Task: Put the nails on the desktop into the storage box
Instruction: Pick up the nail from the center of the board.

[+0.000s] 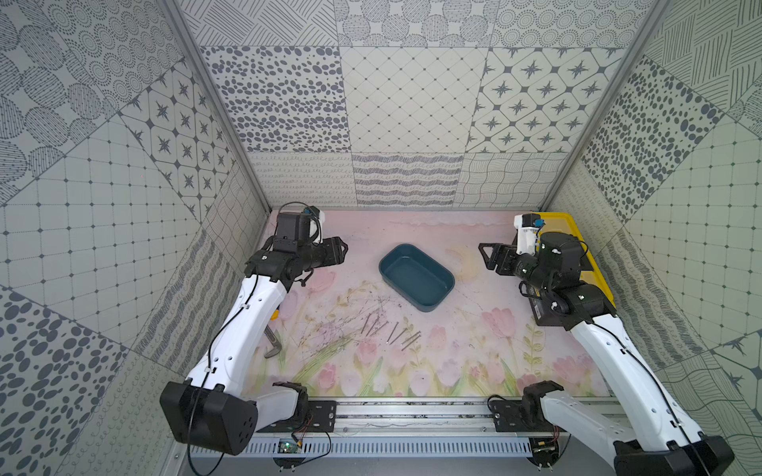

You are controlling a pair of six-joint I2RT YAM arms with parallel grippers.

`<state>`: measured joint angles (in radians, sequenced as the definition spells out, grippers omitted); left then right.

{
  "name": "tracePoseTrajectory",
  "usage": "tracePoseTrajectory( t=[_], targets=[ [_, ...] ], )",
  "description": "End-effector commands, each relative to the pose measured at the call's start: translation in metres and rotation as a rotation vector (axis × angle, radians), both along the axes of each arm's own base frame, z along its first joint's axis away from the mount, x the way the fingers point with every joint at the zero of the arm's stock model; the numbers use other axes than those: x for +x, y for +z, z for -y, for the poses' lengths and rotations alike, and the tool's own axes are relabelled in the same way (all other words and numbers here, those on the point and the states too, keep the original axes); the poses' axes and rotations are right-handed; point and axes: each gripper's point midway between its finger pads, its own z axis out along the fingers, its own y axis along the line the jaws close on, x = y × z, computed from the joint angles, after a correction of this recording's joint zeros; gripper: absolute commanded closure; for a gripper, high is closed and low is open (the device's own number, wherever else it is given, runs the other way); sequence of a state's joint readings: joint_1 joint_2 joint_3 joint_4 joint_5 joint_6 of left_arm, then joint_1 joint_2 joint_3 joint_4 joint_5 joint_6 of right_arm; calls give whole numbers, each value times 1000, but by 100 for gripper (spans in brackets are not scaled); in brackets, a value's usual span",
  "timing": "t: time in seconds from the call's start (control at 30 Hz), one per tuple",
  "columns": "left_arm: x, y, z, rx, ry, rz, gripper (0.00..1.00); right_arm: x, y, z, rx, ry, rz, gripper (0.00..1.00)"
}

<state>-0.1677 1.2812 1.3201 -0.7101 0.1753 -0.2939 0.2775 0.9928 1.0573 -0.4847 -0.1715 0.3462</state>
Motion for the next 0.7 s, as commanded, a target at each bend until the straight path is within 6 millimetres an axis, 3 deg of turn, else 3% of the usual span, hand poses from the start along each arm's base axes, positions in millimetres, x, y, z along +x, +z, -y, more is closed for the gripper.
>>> tracePoseTrajectory(
  t=[0.0,0.1,0.33,0.67],
  targets=[
    [-69,-50,27,134,-177,-351,43,-6,-3,-19,-62,72,-19,27],
    [-78,-71,31,174,-144,-484,54,-9,-4,-28,-64,99,-30,30],
    [-119,-113,60,172,-39,-624,60,-15,-9,-32,-40,106,-55,33],
    [-132,-158,63,284,-52,-632,70,-21,-27,-41,-28,136,-91,36]
  ],
)
